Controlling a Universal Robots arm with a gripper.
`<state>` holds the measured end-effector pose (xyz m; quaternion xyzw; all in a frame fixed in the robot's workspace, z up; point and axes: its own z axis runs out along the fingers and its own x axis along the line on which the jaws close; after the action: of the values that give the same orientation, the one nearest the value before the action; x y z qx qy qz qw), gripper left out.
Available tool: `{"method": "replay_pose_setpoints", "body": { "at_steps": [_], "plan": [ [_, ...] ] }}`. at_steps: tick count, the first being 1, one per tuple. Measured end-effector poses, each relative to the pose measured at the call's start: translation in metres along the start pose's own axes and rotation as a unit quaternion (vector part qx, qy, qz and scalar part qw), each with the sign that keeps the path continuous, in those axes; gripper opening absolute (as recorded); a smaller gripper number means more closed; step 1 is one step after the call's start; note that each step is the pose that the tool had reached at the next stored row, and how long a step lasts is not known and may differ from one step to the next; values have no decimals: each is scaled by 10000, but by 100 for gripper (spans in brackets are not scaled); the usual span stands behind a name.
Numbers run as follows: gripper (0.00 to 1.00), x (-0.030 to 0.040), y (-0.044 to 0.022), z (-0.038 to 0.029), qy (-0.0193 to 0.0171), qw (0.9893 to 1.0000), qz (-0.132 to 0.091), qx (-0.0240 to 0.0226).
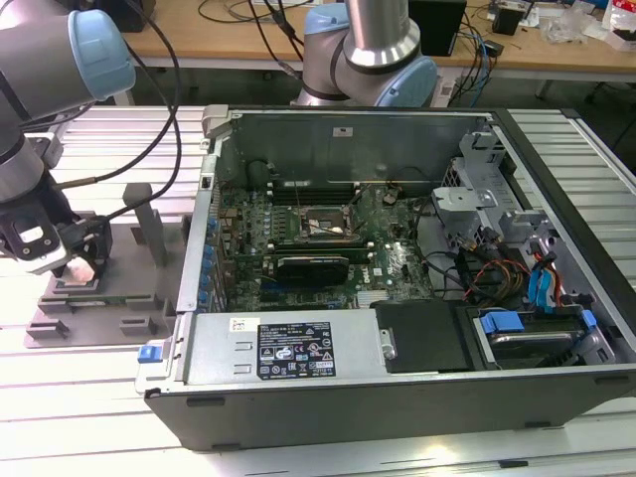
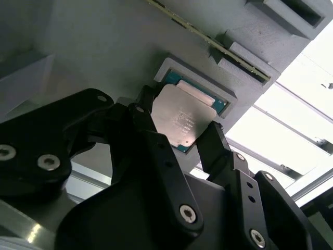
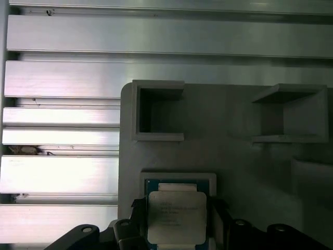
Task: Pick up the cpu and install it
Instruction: 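Pick up the cpu and move it towards the insertion slot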
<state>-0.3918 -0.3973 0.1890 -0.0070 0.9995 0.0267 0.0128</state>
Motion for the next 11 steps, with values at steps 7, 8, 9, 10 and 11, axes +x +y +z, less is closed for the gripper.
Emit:
{"method": "replay_pose_setpoints", "body": {
  "at_steps": [7,8,9,10,11],
  "plan": [
    [54,0,2,0,0,10000,0,0],
    [54,0,2,0,0,10000,0,0],
    [54,-1,3,-9,0,10000,3,0],
    [54,-1,4,-22,-1,10000,5,-1],
    [54,-2,5,-54,-1,10000,6,0]
  ]
}}
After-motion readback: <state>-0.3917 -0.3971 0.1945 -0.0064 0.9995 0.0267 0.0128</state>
